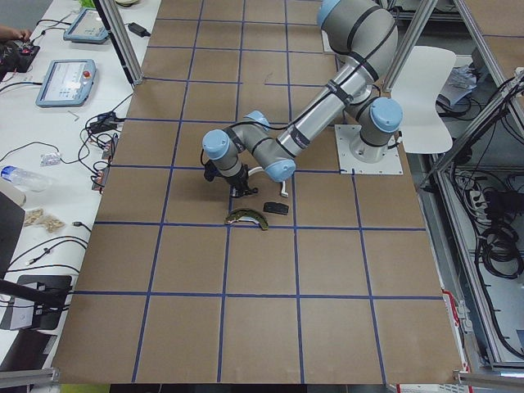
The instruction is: Place bearing gear from tray to pile
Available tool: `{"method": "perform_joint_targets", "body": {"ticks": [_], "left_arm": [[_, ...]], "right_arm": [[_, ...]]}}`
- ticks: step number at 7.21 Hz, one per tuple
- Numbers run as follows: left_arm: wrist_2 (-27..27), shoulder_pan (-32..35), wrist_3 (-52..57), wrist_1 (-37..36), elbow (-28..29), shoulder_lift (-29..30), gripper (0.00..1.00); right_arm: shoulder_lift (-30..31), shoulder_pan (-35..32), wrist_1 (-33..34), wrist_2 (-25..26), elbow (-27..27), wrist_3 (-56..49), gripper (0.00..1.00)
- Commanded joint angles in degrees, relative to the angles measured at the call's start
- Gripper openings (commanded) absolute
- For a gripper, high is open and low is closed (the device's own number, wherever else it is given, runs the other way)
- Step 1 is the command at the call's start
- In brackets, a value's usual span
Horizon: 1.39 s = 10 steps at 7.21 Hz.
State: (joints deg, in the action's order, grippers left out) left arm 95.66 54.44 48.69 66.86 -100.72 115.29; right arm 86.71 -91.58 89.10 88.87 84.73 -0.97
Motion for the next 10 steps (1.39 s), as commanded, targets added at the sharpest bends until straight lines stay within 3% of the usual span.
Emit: {"method": "perform_joint_targets", "body": {"ticks": [1, 3, 4, 6, 7, 9, 10], "left_arm": [[0.0, -1.1, 0.1, 0.0, -0.1, 0.7, 0.0], [0.2, -1.2, 0.1, 0.1, -0.1, 0.8, 0.01], [0.2, -1.2, 0.1, 0.1, -0.2, 1.0, 0.11], [0.0, -1.1, 0.0, 0.0, -1.3, 0.7, 0.17], [0.0, -1.1, -0.2, -0.2, -2.5, 0.2, 0.29], [0.0, -1.1, -0.3, -0.3, -2.5, 0.1, 0.65], [0.0, -1.1, -0.3, -0.3, -2.4, 0.1, 0.75]], "right_arm": [[0.0, 0.0, -0.2, 0.2, 0.1, 0.0, 1.0], [0.0, 0.0, -0.2, 0.1, 0.2, 0.0, 1.0], [0.0, 0.0, -0.2, -0.2, 0.2, 0.0, 1.0], [0.1, 0.0, -0.3, -0.5, 0.2, 0.1, 1.0], [0.0, 0.0, -0.3, -0.5, 0.2, 0.1, 1.0], [0.0, 0.0, -0.3, -0.5, 0.2, 0.1, 1.0], [0.1, 0.0, -0.3, -0.5, 0.2, 0.1, 1.0]]}}
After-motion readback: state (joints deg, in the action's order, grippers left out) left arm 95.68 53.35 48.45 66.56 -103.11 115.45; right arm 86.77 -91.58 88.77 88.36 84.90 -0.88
